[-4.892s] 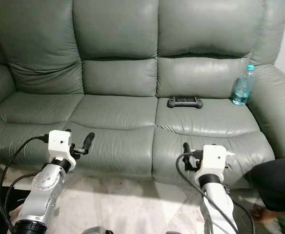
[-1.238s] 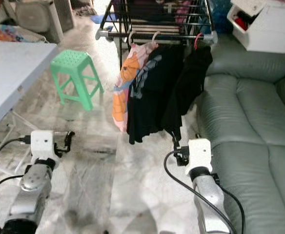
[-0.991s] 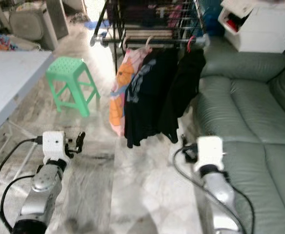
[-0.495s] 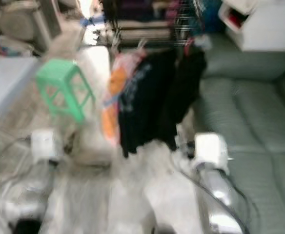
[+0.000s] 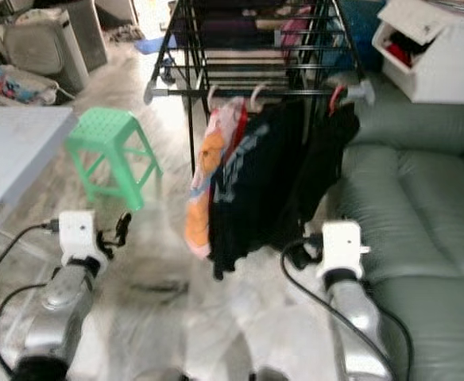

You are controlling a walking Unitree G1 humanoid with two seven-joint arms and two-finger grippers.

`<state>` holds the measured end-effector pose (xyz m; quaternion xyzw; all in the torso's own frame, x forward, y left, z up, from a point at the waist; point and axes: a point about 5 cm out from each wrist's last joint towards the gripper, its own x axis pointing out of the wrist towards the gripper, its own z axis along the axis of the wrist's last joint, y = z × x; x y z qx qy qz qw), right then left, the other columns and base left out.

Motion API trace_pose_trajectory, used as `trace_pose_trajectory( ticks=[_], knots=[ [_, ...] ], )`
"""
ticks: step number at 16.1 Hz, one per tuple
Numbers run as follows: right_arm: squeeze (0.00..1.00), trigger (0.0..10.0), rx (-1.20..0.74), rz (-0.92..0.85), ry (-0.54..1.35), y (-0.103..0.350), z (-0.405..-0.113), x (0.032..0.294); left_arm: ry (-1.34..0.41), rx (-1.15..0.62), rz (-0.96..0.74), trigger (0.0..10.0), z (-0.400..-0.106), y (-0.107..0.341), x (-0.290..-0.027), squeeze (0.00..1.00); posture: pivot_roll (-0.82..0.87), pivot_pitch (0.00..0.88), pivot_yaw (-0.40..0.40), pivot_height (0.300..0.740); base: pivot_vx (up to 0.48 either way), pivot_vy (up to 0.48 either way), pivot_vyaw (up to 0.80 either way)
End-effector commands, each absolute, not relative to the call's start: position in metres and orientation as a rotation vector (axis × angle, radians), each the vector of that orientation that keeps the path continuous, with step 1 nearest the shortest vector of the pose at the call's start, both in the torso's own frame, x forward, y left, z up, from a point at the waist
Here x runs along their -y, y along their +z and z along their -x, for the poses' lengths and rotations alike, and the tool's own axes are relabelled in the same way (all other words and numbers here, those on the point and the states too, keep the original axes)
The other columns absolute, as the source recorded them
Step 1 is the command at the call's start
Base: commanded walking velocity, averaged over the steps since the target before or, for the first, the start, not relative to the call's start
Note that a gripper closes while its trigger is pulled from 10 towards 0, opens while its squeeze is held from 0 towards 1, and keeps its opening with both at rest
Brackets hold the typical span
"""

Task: Hang hanger

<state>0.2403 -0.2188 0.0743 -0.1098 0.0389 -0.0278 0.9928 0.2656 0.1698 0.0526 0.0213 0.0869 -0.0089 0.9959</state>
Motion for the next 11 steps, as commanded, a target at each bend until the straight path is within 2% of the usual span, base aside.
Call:
trace_pose_trajectory(
  ticks=[1,3,6,8,9,11],
  knots=[
    [0.00,10.0,-0.041,0.225,-0.054,0.084,-0.244,0.217,-0.014,-0.156,-0.076,10.0,-0.266,0.057,-0.177,0.00,-0.04,0.000,0.044,0.740,0.000,0.450,0.00],
    [0.00,10.0,0.006,0.285,-0.046,0.099,-0.248,0.222,-0.015,-0.149,-0.070,10.0,-0.267,0.058,-0.176,0.00,-0.04,0.000,0.041,0.740,0.000,0.426,0.00],
    [0.00,10.0,0.072,0.356,-0.078,0.121,-0.261,0.234,-0.014,-0.138,-0.073,10.0,-0.270,0.061,-0.176,0.00,-0.04,0.000,0.039,0.740,0.260,0.381,0.00],
    [0.00,10.0,0.115,0.353,-0.091,0.132,-0.276,0.238,-0.016,-0.122,-0.070,10.0,-0.274,0.063,-0.174,0.00,-0.04,0.000,0.042,0.740,0.000,0.000,0.00],
    [0.00,10.0,0.128,0.301,-0.091,0.133,-0.294,0.235,-0.023,-0.107,-0.059,10.0,-0.277,0.066,-0.172,0.00,-0.04,0.000,0.047,0.740,0.000,0.000,0.00],
    [0.00,10.0,0.083,0.218,-0.087,0.123,-0.312,0.226,-0.029,-0.107,-0.062,10.0,-0.279,0.066,-0.170,0.00,-0.03,0.000,0.046,0.740,0.000,0.000,0.00]
  ],
)
